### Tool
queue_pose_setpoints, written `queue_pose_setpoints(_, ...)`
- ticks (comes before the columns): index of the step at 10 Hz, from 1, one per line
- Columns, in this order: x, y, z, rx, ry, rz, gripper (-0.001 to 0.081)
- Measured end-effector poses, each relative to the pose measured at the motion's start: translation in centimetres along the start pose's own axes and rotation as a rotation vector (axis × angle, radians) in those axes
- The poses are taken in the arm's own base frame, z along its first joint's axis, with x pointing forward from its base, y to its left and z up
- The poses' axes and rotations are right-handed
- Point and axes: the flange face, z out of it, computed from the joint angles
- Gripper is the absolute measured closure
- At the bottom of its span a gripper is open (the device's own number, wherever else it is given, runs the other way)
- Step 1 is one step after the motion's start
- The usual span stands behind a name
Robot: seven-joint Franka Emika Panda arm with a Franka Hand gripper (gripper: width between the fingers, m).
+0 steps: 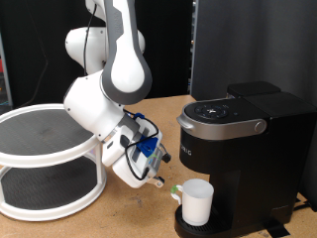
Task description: Make a cup of coffee with the keurig machine
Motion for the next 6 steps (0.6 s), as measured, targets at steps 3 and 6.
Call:
queue_pose_setpoints(3,-0.8,0.5,-0.4,0.03,-0.038,-0.039,0.0003)
queue_pose_setpoints(6,-1.4,0.7,-3.5,0.165,-0.031,-0.04,0.0003)
